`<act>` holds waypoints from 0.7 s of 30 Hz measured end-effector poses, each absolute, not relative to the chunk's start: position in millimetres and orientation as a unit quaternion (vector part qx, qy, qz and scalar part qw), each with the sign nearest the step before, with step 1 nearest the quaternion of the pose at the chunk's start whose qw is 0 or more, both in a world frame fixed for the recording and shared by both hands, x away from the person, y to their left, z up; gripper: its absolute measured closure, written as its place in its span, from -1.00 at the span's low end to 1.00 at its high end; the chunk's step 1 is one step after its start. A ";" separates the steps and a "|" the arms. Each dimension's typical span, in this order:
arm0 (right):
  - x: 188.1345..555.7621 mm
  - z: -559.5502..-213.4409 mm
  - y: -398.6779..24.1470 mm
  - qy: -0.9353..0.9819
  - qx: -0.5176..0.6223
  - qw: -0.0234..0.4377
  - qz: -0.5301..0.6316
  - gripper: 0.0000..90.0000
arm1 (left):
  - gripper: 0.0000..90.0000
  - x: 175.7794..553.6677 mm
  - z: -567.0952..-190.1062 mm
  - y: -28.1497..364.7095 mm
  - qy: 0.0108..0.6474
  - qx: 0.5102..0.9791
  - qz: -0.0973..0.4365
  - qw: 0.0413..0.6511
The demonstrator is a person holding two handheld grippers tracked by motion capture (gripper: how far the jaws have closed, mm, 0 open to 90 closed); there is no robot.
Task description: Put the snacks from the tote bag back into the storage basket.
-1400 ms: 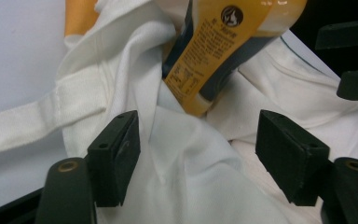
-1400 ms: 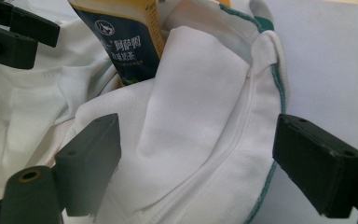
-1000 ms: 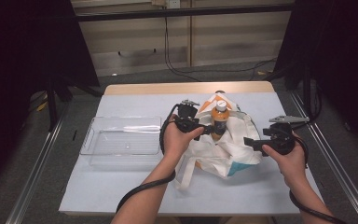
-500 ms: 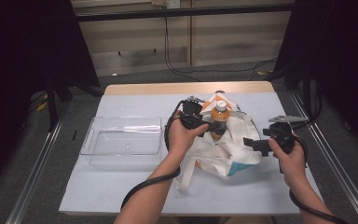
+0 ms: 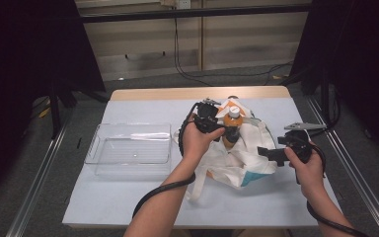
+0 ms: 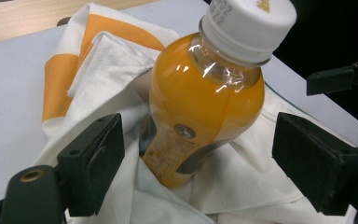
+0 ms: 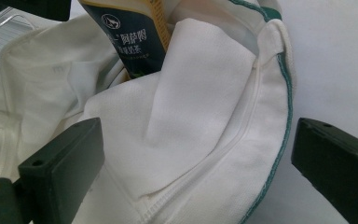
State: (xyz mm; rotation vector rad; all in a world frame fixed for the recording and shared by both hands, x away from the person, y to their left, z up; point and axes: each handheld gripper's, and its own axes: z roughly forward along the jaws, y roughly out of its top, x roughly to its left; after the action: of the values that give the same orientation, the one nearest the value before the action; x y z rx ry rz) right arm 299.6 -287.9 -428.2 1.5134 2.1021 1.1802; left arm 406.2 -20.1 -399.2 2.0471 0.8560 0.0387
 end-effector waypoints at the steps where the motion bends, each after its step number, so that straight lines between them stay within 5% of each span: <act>1: 299.5 -428.1 -288.0 0.730 0.527 0.147 0.410 -0.95 | -0.62 406.8 -398.8 -20.8 0.344 0.828 0.016 0.443; 21: 299.7 -429.2 -289.1 0.731 0.525 0.139 0.414 -0.95 | -0.61 412.2 -399.0 -39.9 0.337 0.834 0.016 0.436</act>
State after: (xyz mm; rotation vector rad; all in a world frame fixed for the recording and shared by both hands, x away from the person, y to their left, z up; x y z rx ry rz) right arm 299.7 -289.1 -429.2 1.5181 2.1118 1.1958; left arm 412.2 -39.9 -399.0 2.0755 0.8376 0.0399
